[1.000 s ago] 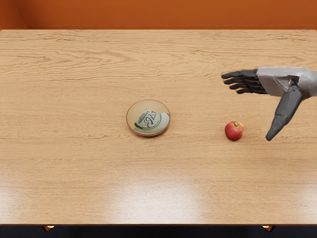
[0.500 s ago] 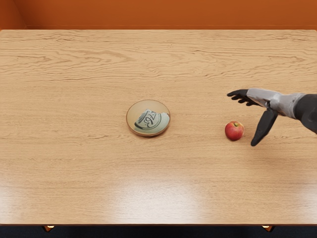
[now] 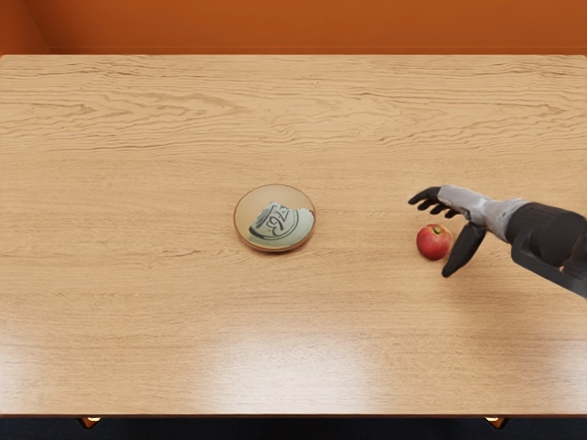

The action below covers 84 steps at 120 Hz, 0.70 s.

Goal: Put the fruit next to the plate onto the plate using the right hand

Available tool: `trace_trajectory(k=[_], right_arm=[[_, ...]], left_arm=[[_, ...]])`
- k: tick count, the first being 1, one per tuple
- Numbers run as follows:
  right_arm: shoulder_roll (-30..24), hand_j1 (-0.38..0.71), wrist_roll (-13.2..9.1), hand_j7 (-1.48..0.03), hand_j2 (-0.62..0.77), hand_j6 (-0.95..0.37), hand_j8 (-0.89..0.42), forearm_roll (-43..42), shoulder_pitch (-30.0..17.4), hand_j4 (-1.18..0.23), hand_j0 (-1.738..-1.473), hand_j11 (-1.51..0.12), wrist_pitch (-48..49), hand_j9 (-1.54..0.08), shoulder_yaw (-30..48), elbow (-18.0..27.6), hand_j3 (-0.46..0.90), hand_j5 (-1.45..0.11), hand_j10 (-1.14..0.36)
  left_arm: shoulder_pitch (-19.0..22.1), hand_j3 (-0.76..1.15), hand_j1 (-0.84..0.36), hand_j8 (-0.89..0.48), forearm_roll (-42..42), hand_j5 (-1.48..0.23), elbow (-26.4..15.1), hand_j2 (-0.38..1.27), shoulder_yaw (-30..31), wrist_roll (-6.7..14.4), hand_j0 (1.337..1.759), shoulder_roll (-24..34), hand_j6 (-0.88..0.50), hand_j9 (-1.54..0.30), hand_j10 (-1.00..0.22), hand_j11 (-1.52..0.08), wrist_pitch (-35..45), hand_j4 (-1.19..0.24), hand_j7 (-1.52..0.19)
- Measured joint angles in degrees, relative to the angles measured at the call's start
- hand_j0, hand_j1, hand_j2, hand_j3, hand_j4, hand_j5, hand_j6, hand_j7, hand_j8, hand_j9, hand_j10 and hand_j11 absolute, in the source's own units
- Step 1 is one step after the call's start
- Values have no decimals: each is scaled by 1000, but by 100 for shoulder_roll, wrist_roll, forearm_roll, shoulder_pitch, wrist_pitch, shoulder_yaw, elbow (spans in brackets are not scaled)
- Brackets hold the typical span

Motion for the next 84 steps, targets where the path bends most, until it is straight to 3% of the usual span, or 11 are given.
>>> trace_trajectory(k=[84], right_arm=[[393,31,-71,-414,-60,-324,-323,-367,-120,-323,-1658,-415,-556,-415,-396,-309,0,-415,-322]], left_arm=[[0,0,58,-243,0,-315,0,49,-3,0,1658,0,-243,-315,-243,-315,-1,-243,-315]])
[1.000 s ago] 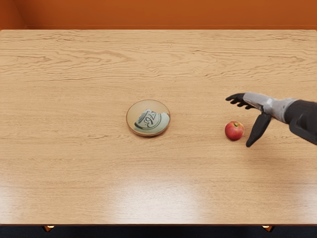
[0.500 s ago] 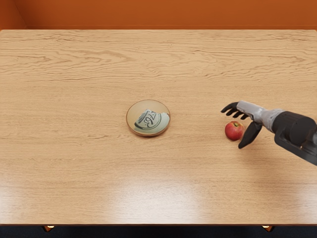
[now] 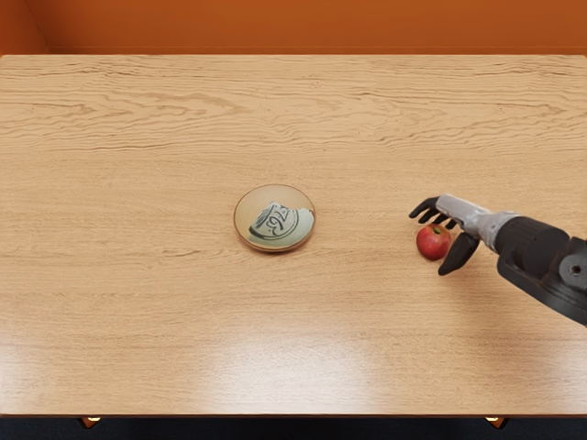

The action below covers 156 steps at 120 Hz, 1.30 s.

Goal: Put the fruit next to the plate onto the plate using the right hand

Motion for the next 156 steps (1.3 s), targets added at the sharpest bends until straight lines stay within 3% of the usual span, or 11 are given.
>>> trace_trajectory(k=[18,53,112,124,138,156], right_arm=[[42,42,-5,-426,-62,-333,-332,-35,-15,-331,-1658,-426,-114,-426,-75,-37,0,-427,-331],[102,112,-222,-503,-73,-391,-390,-146,-6,-390,-1658,-503,-166,-503,-85,-41,0,-503,-389],[316,193,-237,-660,-46,-494,-508,-185,-29,-518,-1651,-661,-142,-660,-106,-332,-2,-657,-518],[374,173,-239,-707,-117,-484,-501,-197,-27,-547,-1644,-727,-127,-719,-127,-397,-1,-715,-542],[400,218,-230,-775,-12,-460,-442,-200,-25,-612,-1646,-782,-116,-855,-153,-438,-1,-758,-618],[396,236,-236,-848,29,-421,-434,-134,13,-581,-1647,-857,-63,-904,-161,-456,0,-843,-661]], left_arm=[[-1,0,58,-243,-1,-315,0,49,3,0,1658,0,-243,-315,-243,-315,0,-243,-315],[0,0,58,-243,-1,-315,-1,49,2,0,1658,0,-243,-315,-243,-315,1,-243,-315],[-1,0,58,-243,0,-315,0,49,-1,-1,1658,0,-243,-315,-243,-315,0,-243,-315],[-2,-1,58,-243,0,-315,-1,49,1,-1,1658,0,-243,-315,-243,-315,1,-243,-315],[0,0,58,-243,-1,-315,0,49,2,0,1658,0,-243,-315,-243,-315,0,-243,-315],[0,0,58,-243,-2,-315,-1,49,4,0,1658,0,-243,-315,-243,-315,0,-243,-315]])
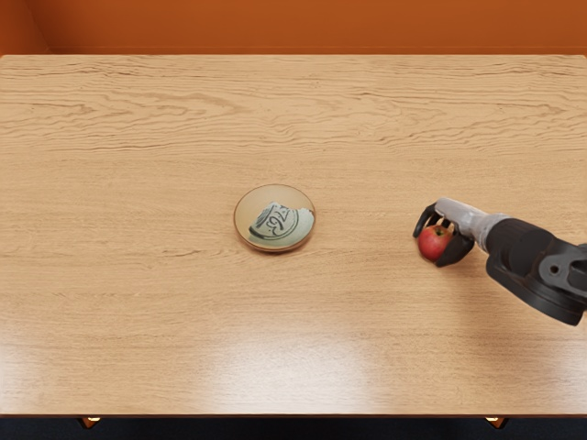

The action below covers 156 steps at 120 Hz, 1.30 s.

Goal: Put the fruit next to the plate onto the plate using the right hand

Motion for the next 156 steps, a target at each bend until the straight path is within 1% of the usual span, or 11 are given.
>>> trace_trajectory(k=[15,27,56,69,78,109,126,137,145,152,156], right_arm=[[-92,234,-22,-895,39,-413,-434,103,58,-574,-1648,-916,145,-930,30,-3,0,-909,-684],[-207,252,-34,-919,102,-407,-426,252,238,-586,-1648,-931,360,-940,90,12,-1,-942,-705],[-242,288,-163,-975,156,-360,-389,1179,1184,-570,-1648,-961,1095,-968,372,217,-1,-1011,-755],[152,322,-185,-999,199,-320,-350,1552,1624,-532,-1648,-991,1213,-996,399,279,-1,-1047,-776],[585,326,-287,-1018,205,-314,-333,1693,1858,-529,-1647,-1010,1228,-1017,408,263,-1,-1075,-763],[1975,315,-378,-1059,176,-297,-317,1991,2446,-524,-1644,-1050,1139,-1064,397,-94,-1,-1131,-755],[2628,314,-380,-1067,167,-288,-306,2066,2565,-510,-1644,-1072,1093,-1085,309,-533,0,-1148,-743],[2788,306,-383,-1069,167,-295,-312,2062,2566,-521,-1644,-1070,1091,-1083,217,-761,-1,-1142,-747],[2856,276,-382,-1069,100,-308,-325,2057,2542,-541,-1643,-1073,1103,-1082,171,-926,-1,-1134,-755],[2940,292,-381,-1068,166,-324,-338,2049,2513,-561,-1643,-1072,1116,-1076,100,-1097,-1,-1122,-764],[2975,288,-381,-1067,143,-327,-340,2044,2499,-562,-1642,-1073,1125,-1075,62,-1179,-1,-1116,-765]], left_arm=[[0,0,58,-243,1,-315,-1,49,-1,0,1658,0,-243,-315,-243,-315,0,-243,-315],[-5,0,58,-243,2,-315,-1,49,-1,0,1658,0,-243,-315,-243,-315,1,-243,-315],[-1,0,58,-243,1,-315,-1,49,-3,0,1658,0,-243,-315,-243,-315,0,-243,-315],[-4,0,58,-243,1,-315,0,49,-3,0,1658,0,-243,-315,-243,-315,1,-243,-315],[-4,0,58,-243,0,-315,-1,49,-3,0,1658,0,-243,-315,-243,-315,0,-243,-315],[-4,0,58,-243,2,-315,-1,49,-2,0,1658,0,-243,-315,-243,-315,0,-243,-315],[0,0,58,-243,1,-315,-1,49,-2,0,1658,0,-243,-315,-243,-315,0,-243,-315],[0,0,58,-243,1,-316,0,49,-2,0,1658,0,-243,-316,-243,-316,0,-243,-316],[0,0,58,-243,2,-316,1,49,-1,0,1658,0,-243,-316,-243,-316,0,-243,-316],[0,0,58,-243,1,-315,0,49,0,0,1658,0,-243,-315,-243,-315,0,-243,-315],[-1,0,58,-243,2,-315,-1,49,-1,0,1658,0,-243,-315,-243,-315,0,-243,-315]])
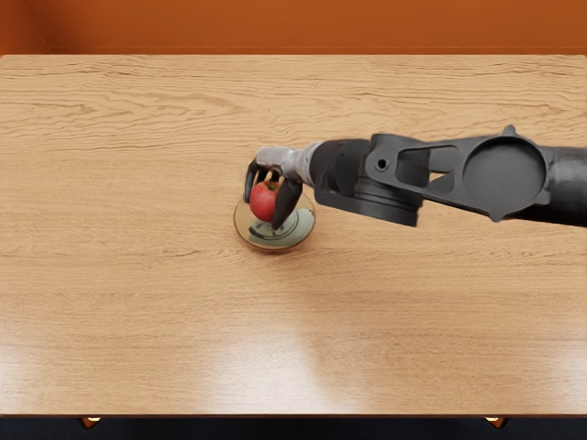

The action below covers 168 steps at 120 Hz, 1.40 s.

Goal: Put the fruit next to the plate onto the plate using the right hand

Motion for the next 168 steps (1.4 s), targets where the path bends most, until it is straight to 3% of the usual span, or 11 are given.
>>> trace_trajectory(k=[18,37,69,106,120,133,150,168], right_arm=[[113,309,-2,-1050,222,-319,-351,-2,-75,-567,-1644,-1063,23,-1065,-95,-247,0,-1088,-773],[169,283,9,-896,127,-366,-403,16,-122,-598,-1650,-902,11,-907,-94,-343,0,-921,-751],[360,41,15,-480,-2,-282,-290,93,-188,-344,-1656,-481,-49,-483,-72,-642,0,-488,-394],[264,-187,47,-189,-12,-128,-129,143,-242,-141,-1658,-189,-140,-190,308,-649,0,-191,-152],[-213,-232,157,-134,-11,-94,-95,349,-872,-101,-1658,-135,619,-135,1542,-360,0,-136,-107],[-891,-256,223,-105,-10,-76,-76,1355,-1558,-80,-1658,-105,1839,-106,2752,-89,0,-106,-84],[-1995,-273,337,-84,-10,-63,-63,2902,-2299,-65,-1658,-85,3342,-85,3724,77,0,-85,-66],[-3222,-282,373,-74,-10,-55,-55,4207,-2931,-56,-1658,-74,3885,-74,4144,37,0,-74,-57]], left_arm=[[1,0,58,-243,0,-315,1,49,-1,0,1658,0,-243,-315,-243,-315,0,-243,-315],[0,0,58,-243,-1,-315,2,49,-1,0,1658,0,-243,-315,-243,-315,1,-243,-315],[-3,0,58,-243,-2,-315,2,49,-1,0,1658,0,-243,-315,-243,-315,0,-243,-315],[-1,0,58,-243,0,-315,3,49,0,0,1658,0,-243,-315,-243,-315,0,-243,-315],[0,0,58,-243,0,-315,3,49,1,0,1658,0,-243,-315,-243,-315,0,-243,-315],[1,0,58,-243,0,-315,1,49,1,0,1658,0,-243,-315,-243,-315,0,-243,-315],[1,0,58,-243,-1,-315,0,49,0,0,1658,0,-243,-315,-243,-315,0,-243,-315],[0,0,58,-243,-1,-316,2,49,0,0,1658,0,-243,-316,-243,-316,0,-243,-316]])
